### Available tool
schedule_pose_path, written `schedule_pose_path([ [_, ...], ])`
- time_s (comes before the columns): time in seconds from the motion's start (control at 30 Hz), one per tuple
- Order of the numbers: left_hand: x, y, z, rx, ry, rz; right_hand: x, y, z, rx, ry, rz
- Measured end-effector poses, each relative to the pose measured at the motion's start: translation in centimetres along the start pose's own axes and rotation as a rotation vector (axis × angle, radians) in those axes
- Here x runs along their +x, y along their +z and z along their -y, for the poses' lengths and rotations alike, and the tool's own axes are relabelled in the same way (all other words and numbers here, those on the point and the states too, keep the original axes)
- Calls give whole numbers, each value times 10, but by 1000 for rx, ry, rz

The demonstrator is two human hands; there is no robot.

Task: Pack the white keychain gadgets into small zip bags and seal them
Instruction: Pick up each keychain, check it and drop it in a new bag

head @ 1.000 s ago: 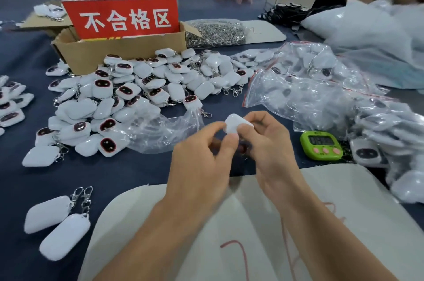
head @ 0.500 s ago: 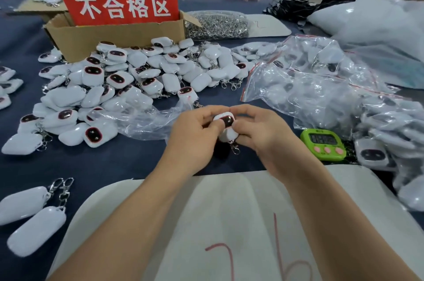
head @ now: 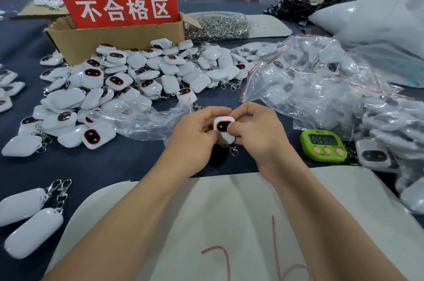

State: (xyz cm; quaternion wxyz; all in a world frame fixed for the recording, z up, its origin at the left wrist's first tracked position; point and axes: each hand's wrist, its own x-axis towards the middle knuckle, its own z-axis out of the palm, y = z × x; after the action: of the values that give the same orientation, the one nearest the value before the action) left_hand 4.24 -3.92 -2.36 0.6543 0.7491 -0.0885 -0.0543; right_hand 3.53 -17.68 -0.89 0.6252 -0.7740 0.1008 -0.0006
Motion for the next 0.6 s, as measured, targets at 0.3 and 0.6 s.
schedule_pose_path([
  [0.3, -5, 2, -6, -11, -58, -39, 0, -5, 1, 85, 46, 76],
  [0.6, -4, 0, -6, -23, -102, -111, -5, -4, 0, 70, -2, 114],
])
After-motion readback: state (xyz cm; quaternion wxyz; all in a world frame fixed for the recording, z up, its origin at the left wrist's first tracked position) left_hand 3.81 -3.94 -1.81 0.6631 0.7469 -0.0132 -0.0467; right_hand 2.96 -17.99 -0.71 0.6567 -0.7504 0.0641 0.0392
